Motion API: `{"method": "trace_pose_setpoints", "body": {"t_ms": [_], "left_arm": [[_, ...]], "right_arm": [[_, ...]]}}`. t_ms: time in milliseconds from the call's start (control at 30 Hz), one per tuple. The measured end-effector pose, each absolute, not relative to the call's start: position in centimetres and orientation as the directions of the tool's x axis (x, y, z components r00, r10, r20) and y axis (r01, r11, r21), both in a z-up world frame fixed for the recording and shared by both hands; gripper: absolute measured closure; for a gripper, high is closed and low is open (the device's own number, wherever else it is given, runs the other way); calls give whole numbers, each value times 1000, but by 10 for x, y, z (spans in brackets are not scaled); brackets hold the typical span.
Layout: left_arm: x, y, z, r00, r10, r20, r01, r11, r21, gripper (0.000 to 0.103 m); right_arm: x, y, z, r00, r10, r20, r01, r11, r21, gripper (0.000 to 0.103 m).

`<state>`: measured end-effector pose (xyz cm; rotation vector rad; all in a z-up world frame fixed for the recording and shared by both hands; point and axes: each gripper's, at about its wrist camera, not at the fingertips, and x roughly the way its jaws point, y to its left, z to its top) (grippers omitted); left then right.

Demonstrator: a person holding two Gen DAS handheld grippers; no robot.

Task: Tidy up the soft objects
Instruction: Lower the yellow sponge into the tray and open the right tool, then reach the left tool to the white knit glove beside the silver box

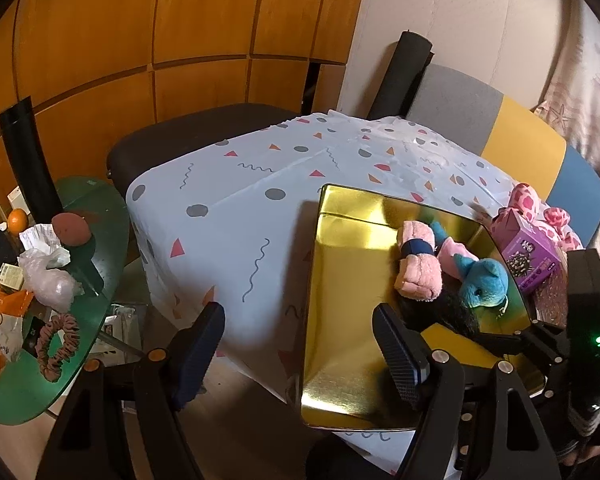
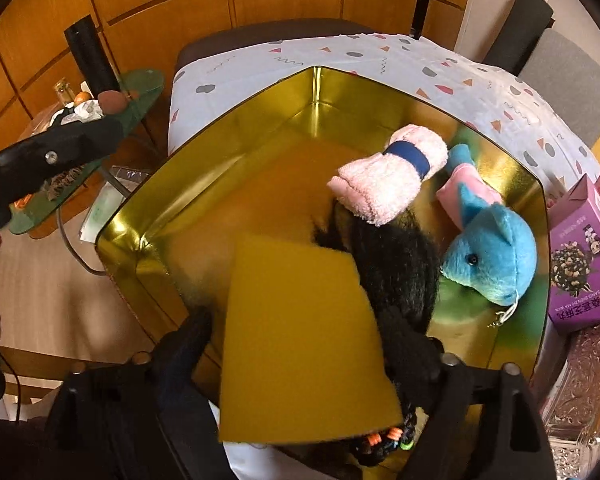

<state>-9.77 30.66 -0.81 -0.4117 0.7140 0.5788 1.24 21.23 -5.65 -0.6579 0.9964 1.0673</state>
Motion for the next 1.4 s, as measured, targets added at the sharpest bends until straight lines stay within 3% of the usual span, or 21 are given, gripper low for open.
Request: {"method": "trace_pose_setpoints", "body": {"t_ms": [133,333,700,1067,1400], "left_arm": [[-96,302,-4,625,346,-699,-607,779,-157,15],[-94,293,0,640,334,-692,-586,795,-157,15],[-88,269,15,673,321,-667,-530,838,-131,15],[-69,232,26,699,268,-663,-438,893,-101,15],[-41,182,34,724,183,-665,-311,947,-78,15]], "right_arm": [[14,200,-37,128,457,-880,-925,375,61,16],[18,174,-8,161,533,-831,-898,428,101,16],[21,93,8,273,529,-803,-840,539,69,16],[51,-23,1,395,425,-814,-697,716,36,16],[84,-146,6,514,285,-809,-463,886,19,16]]}}
